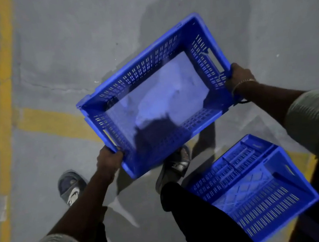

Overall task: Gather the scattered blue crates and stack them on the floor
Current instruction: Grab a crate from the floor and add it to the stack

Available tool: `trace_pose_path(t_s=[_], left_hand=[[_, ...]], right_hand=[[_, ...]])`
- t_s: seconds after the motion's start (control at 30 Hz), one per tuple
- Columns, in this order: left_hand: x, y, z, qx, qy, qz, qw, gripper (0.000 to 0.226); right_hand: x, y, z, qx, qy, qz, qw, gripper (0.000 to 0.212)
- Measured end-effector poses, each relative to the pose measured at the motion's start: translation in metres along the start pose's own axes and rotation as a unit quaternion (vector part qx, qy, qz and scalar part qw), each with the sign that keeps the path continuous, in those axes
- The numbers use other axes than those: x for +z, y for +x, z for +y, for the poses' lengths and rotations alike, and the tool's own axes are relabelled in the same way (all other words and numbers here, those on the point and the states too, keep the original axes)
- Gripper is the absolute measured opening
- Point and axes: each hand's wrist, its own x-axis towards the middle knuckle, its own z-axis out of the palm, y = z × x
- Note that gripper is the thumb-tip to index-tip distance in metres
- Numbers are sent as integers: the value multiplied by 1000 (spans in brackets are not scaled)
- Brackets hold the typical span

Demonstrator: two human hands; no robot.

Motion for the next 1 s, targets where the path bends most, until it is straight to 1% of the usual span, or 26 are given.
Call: trace_pose_path(t_s=[0.07, 0.17, 0.27, 0.33, 0.4, 0.47, 0.53, 0.57, 0.63, 0.73, 0.8, 0.93, 1.0], left_hand=[[-29, -23, 14, -28, 1, -6, 1000, 38], [-76, -94, 55, -48, 2, -19, 999, 33], [-129, -151, 61, -54, -13, -28, 998, 35], [-169, -179, 49, -64, -16, -18, 998, 40], [-208, -192, 16, -69, -23, -13, 997, 47], [-245, -223, -7, -74, -33, 4, 997, 55], [-282, -257, -23, -73, -63, 21, 995, 69], [-298, -273, -31, -69, -77, 29, 994, 71], [-332, -304, -52, -66, -108, 41, 991, 67], [-376, -385, -51, -63, -178, 58, 980, 53], [-408, -423, -61, -53, -216, 46, 974, 45], [-473, -473, -110, -26, -292, 23, 956, 44], [-506, -490, -134, -13, -329, 37, 944, 47]], right_hand=[[-13, -20, -9, -4, -22, -21, 1000, 35], [-37, -61, -22, -7, -36, -46, 998, 37], [-57, -115, -33, -9, -27, -79, 996, 37], [-71, -156, -45, -20, -21, -102, 994, 36], [-86, -200, -58, -37, -12, -116, 993, 34], [-100, -247, -73, -56, -11, -116, 992, 27], [-116, -296, -91, -67, -6, -114, 991, 20], [-125, -320, -103, -76, -7, -112, 991, 20], [-141, -369, -128, -85, -15, -106, 991, 20], [-163, -435, -164, -75, -1, -90, 993, 23], [-174, -476, -188, -71, 30, -75, 994, 24], [-189, -562, -248, -75, 92, -28, 993, 27], [-191, -601, -283, -84, 110, -20, 990, 29]])
